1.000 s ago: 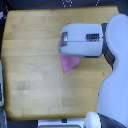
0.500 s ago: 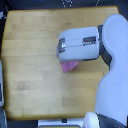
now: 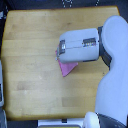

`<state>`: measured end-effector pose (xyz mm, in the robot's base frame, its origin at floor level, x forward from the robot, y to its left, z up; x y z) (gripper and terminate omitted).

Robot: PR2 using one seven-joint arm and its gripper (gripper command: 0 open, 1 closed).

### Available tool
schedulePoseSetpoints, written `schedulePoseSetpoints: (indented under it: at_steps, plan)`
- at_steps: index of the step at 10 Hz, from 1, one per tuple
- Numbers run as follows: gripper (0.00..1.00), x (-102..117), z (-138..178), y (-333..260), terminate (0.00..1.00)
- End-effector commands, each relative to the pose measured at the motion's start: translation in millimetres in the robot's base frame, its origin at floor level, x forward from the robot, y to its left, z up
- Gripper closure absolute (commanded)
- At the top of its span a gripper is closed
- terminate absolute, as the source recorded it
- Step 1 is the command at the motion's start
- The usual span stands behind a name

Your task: Folding a cloth

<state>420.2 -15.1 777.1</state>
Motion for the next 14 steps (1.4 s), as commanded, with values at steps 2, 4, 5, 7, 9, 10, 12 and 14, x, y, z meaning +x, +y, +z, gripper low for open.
schedulePoseSetpoints:
  at_steps: [2,4,5,7,9,10,12,14]
  plan:
    - [0.0,6.8,-3.5,-8.9,0.0]
    - [0.0,7.2,-2.8,-9.2,0.0]
    - [0.0,6.9,-2.9,-9.0,0.0]
    - [0.0,19.2,17.6,-8.7,0.0]
    - [0.0,38.7,59.0,-16.1,0.0]
    - [0.0,57.7,91.7,-24.0,0.0]
    - [0.0,76.4,124.2,-40.5,0.0]
    - [0.0,85.1,153.7,-78.7,0.0]
